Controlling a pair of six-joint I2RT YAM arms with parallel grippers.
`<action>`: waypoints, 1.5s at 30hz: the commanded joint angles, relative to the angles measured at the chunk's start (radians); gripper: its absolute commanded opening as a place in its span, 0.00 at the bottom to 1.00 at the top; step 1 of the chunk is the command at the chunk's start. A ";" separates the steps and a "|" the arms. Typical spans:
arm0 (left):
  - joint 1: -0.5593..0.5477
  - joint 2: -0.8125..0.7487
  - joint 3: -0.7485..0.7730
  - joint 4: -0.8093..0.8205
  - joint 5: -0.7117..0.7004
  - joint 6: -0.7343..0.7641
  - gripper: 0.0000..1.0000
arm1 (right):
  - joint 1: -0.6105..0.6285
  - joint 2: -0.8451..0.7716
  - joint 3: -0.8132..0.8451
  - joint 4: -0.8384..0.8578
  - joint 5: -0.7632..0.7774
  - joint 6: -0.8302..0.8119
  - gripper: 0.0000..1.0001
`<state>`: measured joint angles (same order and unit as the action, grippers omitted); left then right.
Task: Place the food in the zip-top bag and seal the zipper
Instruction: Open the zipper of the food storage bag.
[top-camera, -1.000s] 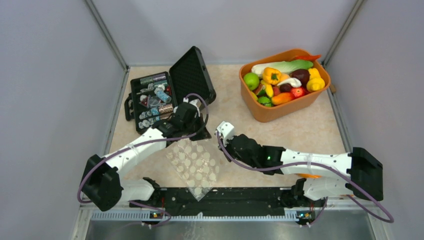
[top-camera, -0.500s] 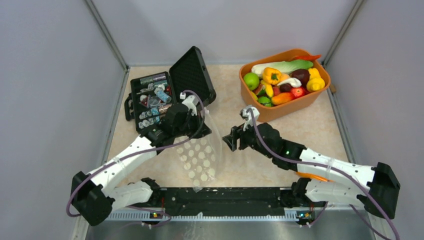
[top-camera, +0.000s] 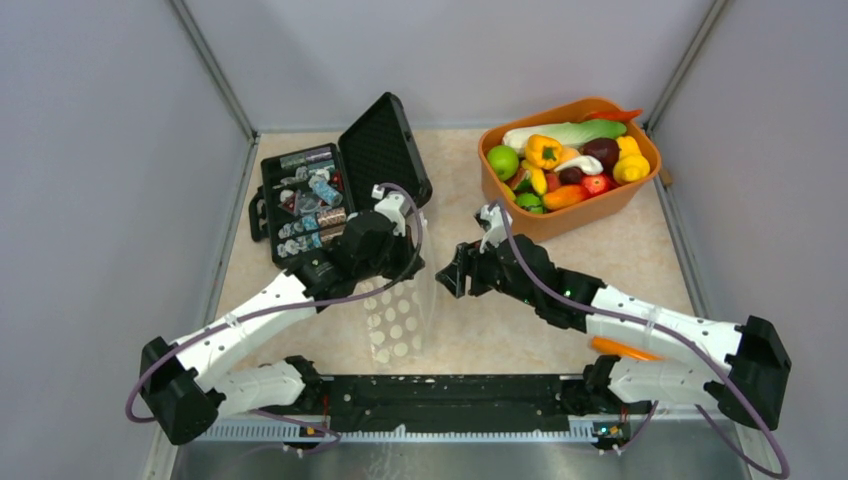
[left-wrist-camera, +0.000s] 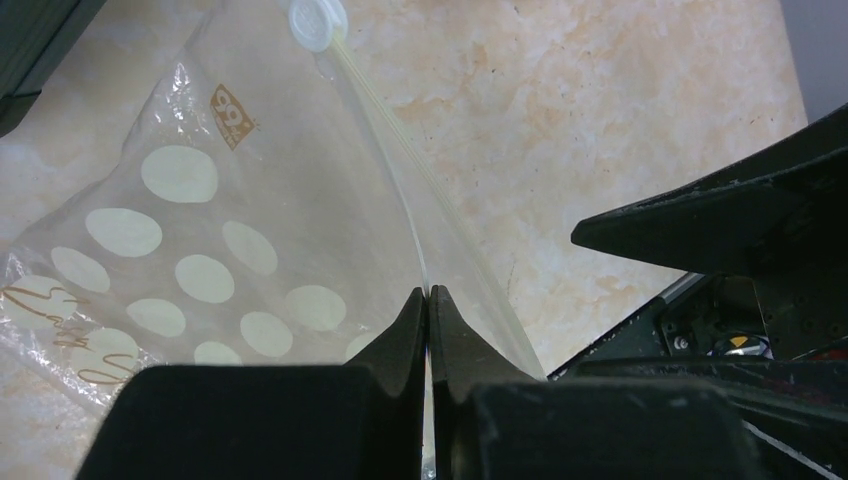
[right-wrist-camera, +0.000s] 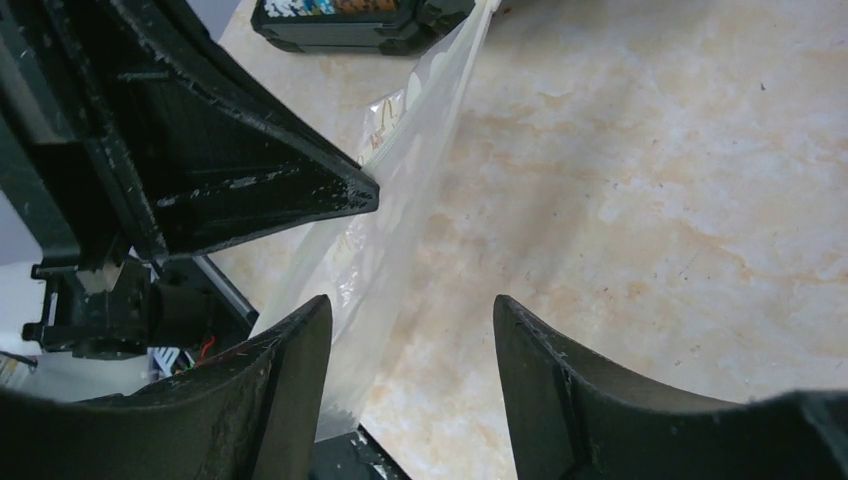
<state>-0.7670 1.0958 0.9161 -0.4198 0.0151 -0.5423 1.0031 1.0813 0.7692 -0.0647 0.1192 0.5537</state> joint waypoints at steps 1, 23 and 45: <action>-0.032 0.003 0.053 -0.009 -0.062 0.024 0.00 | -0.003 0.026 0.073 -0.044 0.048 0.055 0.58; -0.084 0.034 0.105 -0.115 -0.116 0.050 0.00 | -0.004 0.179 0.074 0.142 0.016 0.139 0.24; -0.087 0.013 0.088 -0.138 -0.155 0.025 0.33 | -0.011 0.218 0.007 0.215 0.043 0.239 0.00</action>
<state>-0.8509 1.1286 0.9840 -0.5549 -0.1253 -0.4984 0.9981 1.3010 0.7895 0.0906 0.1448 0.7727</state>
